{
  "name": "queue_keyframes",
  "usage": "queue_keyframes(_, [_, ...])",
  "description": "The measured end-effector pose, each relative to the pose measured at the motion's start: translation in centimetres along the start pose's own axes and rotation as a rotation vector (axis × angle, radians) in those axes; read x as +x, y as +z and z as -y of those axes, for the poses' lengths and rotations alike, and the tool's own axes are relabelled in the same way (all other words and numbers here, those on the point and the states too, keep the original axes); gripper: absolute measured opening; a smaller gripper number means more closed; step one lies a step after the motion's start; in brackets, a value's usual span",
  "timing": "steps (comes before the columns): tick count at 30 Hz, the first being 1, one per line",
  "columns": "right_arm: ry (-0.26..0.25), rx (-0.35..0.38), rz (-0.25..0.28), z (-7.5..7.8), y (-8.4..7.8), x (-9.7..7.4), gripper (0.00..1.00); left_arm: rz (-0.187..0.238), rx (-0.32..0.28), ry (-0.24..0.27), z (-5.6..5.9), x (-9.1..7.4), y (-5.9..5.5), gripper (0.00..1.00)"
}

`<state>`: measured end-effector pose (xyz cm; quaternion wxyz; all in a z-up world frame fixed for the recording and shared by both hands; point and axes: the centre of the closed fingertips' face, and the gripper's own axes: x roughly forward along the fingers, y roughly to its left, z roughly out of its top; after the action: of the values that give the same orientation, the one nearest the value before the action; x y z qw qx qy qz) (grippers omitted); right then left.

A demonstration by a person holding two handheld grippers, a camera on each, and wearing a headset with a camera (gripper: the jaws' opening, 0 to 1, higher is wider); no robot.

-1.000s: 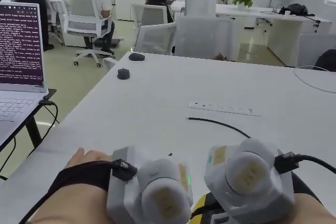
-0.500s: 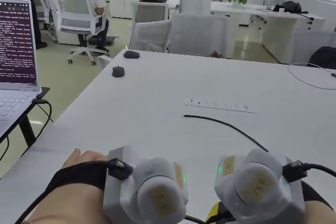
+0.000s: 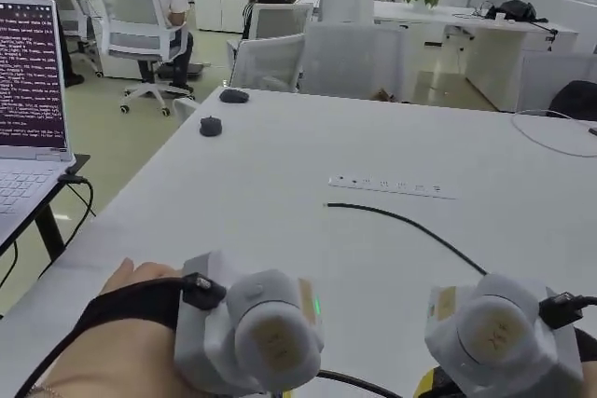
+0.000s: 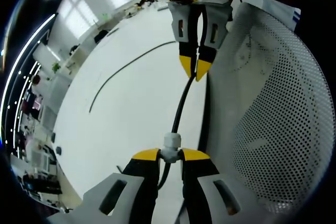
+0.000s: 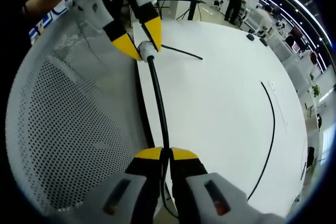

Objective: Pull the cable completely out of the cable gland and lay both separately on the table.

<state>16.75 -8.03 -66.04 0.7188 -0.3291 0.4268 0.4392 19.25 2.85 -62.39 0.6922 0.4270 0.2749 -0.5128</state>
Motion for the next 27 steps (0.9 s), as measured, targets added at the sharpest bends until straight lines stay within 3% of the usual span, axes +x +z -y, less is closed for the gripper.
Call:
queue_keyframes(6, [-0.002, 0.025, -0.045, 0.7, -2.0, 0.1, 0.03, -0.004, -0.012, 0.011, -0.4, -0.1, -0.3, 0.16])
queue_keyframes(9, [0.043, 0.131, -0.004, 0.5, -2.4, -0.5, 0.04, 0.002, -0.021, 0.012, -0.5, -0.3, -0.2, 0.16])
queue_keyframes(13, [0.063, 0.161, 0.009, 1.0, -3.8, -2.4, 0.16, -0.011, -0.017, 0.013, -0.7, -0.2, -0.6, 0.16])
queue_keyframes(16, [0.100, 0.229, 0.097, 1.1, -3.9, -4.9, 0.15, -0.022, -0.014, 0.012, -0.7, -0.2, -0.9, 0.16])
queue_keyframes(18, [0.096, 0.276, 0.125, 1.7, -4.6, -6.0, 0.14, -0.018, -0.025, 0.007, -0.7, -0.3, -0.9, 0.16])
queue_keyframes(20, [0.054, 0.344, 0.151, 3.1, -6.1, -6.8, 0.13, -0.016, -0.025, 0.009, -0.8, -0.3, -0.8, 0.16])
queue_keyframes(21, [0.014, 0.415, 0.136, 4.2, -7.8, -6.9, 0.14, -0.018, -0.022, 0.009, -0.8, -0.2, -0.8, 0.16])
queue_keyframes(22, [-0.002, 0.433, 0.129, 4.6, -8.4, -7.0, 0.14, -0.018, -0.021, 0.008, -0.8, -0.2, -0.8, 0.16])
queue_keyframes(24, [-0.129, 0.486, 0.090, 7.0, -11.7, -6.9, 0.14, -0.019, -0.019, 0.008, -0.7, -0.2, -0.7, 0.16])
queue_keyframes(25, [-0.226, 0.561, 0.064, 8.5, -14.1, -6.8, 0.14, -0.019, -0.019, 0.008, -0.7, -0.2, -0.7, 0.16])
queue_keyframes(27, [-0.319, 0.649, 0.035, 9.8, -17.7, -6.0, 0.14, -0.020, -0.020, 0.008, -0.7, -0.2, -0.7, 0.16])
